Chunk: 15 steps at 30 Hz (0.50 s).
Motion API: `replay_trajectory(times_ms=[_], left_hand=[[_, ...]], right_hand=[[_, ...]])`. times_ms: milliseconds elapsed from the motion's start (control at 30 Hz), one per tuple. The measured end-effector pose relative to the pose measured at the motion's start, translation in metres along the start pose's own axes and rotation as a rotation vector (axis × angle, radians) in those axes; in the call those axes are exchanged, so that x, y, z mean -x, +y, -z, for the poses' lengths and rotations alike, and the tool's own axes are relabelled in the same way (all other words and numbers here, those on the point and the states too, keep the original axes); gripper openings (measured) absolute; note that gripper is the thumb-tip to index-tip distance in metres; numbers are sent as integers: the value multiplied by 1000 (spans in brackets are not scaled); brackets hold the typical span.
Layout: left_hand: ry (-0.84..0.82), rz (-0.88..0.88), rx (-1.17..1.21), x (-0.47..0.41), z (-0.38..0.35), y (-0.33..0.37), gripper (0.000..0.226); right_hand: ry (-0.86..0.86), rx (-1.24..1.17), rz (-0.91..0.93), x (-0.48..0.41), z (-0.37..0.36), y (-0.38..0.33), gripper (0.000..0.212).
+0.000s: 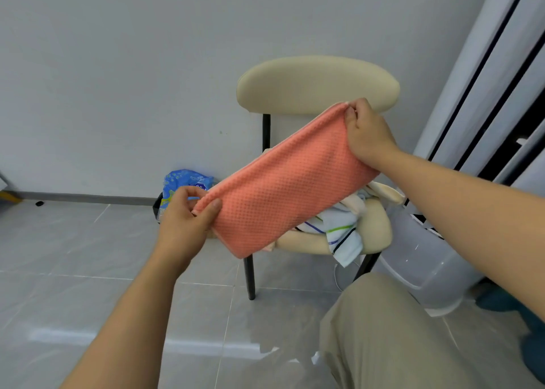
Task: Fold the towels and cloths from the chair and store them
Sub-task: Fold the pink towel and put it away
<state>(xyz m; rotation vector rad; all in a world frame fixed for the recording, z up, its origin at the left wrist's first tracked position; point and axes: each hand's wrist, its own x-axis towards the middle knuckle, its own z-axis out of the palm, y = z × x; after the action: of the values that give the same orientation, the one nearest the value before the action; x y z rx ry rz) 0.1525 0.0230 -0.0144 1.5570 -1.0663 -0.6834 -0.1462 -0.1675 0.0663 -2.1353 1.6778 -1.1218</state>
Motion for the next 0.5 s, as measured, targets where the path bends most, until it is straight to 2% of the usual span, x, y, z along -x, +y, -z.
replay_trajectory(times_ms=[67, 167, 233, 333, 500], left_hand=[[-2, 17, 18, -4, 8, -1, 28], [-105, 68, 38, -11, 22, -3, 13], [-204, 143, 19, -13, 30, -8, 14], [-338, 240, -129, -10, 41, -13, 5], [-418, 250, -224, 0, 35, -14, 20]], right_hand=[[11, 0, 31, 5, -1, -2, 30], [-2, -21, 80, 8, -1, -7, 28], [-26, -35, 121, 10, 0, -13, 27], [-58, -13, 211, 10, 3, -26, 27], [-132, 74, 367, 10, 7, -59, 27]])
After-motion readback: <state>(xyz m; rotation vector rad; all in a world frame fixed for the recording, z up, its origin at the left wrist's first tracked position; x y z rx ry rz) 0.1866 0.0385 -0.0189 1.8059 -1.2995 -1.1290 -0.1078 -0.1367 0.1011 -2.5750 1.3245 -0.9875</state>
